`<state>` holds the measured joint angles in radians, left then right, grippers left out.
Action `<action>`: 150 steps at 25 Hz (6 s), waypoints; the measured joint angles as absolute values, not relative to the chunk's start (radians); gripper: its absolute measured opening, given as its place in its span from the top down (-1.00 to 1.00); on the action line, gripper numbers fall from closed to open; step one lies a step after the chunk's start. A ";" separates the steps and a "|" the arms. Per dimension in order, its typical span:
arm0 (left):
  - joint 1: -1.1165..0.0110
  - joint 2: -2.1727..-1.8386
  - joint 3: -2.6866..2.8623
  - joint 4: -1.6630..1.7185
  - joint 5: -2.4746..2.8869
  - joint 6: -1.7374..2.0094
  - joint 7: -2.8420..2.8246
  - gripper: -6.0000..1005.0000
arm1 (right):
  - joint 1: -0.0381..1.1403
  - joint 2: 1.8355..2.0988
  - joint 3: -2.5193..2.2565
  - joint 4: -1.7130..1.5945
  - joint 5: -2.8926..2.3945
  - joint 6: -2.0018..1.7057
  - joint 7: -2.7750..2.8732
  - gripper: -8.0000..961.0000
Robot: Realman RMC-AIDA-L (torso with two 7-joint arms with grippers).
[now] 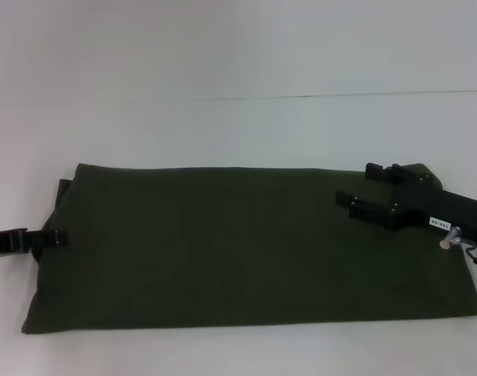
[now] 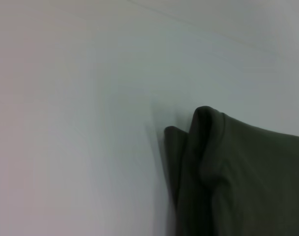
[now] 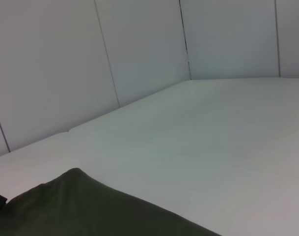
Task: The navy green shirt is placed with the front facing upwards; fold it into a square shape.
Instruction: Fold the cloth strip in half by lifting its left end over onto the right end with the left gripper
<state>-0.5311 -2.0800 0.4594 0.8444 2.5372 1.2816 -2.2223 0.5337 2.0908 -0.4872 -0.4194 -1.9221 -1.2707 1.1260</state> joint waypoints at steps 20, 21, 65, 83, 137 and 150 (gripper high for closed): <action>-0.554 -2.085 0.472 0.809 2.530 1.315 -2.219 -0.63 | 0.532 2.091 -0.487 -0.423 -1.922 -1.267 1.134 -0.84; -0.556 -2.085 0.472 0.807 2.530 1.318 -2.218 -0.63 | 0.532 2.091 -0.487 -0.423 -1.922 -1.267 1.134 -0.84; -0.573 -2.097 0.501 0.852 2.505 1.323 -2.206 0.87 | 0.535 2.091 -0.491 -0.418 -1.922 -1.275 1.135 -0.84; -0.520 -2.078 0.454 0.979 2.457 1.387 -2.199 0.83 | 0.605 2.098 -0.541 -0.353 -1.924 -1.249 1.113 -0.84; -0.555 -2.173 0.993 0.682 1.583 1.280 -2.021 0.72 | 0.490 2.088 -0.504 -0.316 -1.919 -1.281 1.031 -0.85; -0.603 -2.176 1.116 0.537 1.394 1.200 -1.899 0.69 | 0.406 2.085 -0.428 -0.370 -1.913 -1.315 1.034 -0.85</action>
